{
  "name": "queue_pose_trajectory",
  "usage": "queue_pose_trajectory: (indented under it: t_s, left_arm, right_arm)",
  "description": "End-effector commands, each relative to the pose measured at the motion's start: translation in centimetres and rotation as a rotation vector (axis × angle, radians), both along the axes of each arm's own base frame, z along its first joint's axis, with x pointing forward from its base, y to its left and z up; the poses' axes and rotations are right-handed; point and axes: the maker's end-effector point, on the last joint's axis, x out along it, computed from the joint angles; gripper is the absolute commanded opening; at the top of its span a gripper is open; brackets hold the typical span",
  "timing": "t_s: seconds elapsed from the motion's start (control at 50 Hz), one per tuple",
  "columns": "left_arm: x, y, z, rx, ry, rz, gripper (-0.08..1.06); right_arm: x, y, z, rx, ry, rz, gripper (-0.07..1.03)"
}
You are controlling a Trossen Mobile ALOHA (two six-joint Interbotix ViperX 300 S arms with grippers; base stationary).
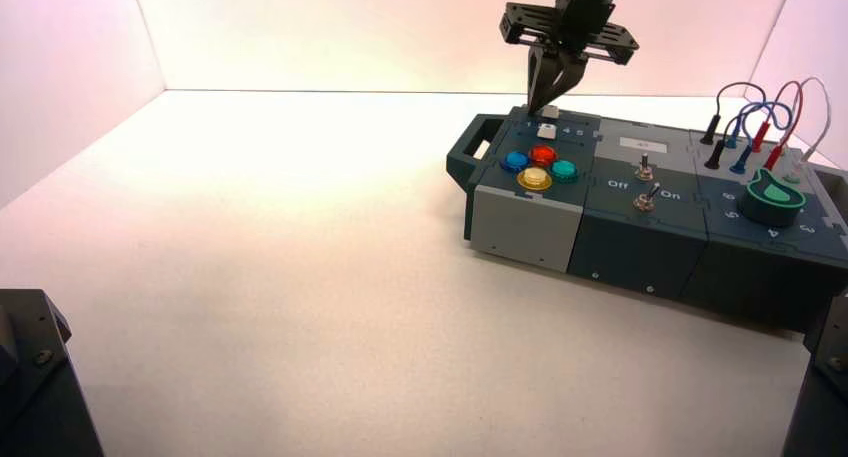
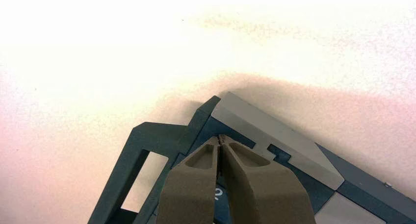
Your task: Move the top slider to position 3.
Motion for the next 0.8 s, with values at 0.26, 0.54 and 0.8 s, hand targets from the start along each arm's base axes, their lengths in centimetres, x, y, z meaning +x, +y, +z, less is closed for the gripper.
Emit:
queue_pose_trajectory:
  t_s: [0.26,0.54,0.8]
  left_arm:
    - [0.07,-0.12,1.62,-0.006,-0.033,-0.005,-0.03]
    - [0.07,-0.12,1.62,-0.006,-0.033,-0.005,-0.03]
    - [0.07,-0.12,1.62,-0.006,-0.033,-0.005,-0.03]
  right_arm:
    - [0.18,-0.26,0.89,0.004,-0.021,-0.006,-0.02]
    - [-0.05,-0.35,0.79,0.000,-0.017,-0.004,-0.02]
    - [-0.12,-0.44,0.77,0.000,-0.016,-0.006,-0.02]
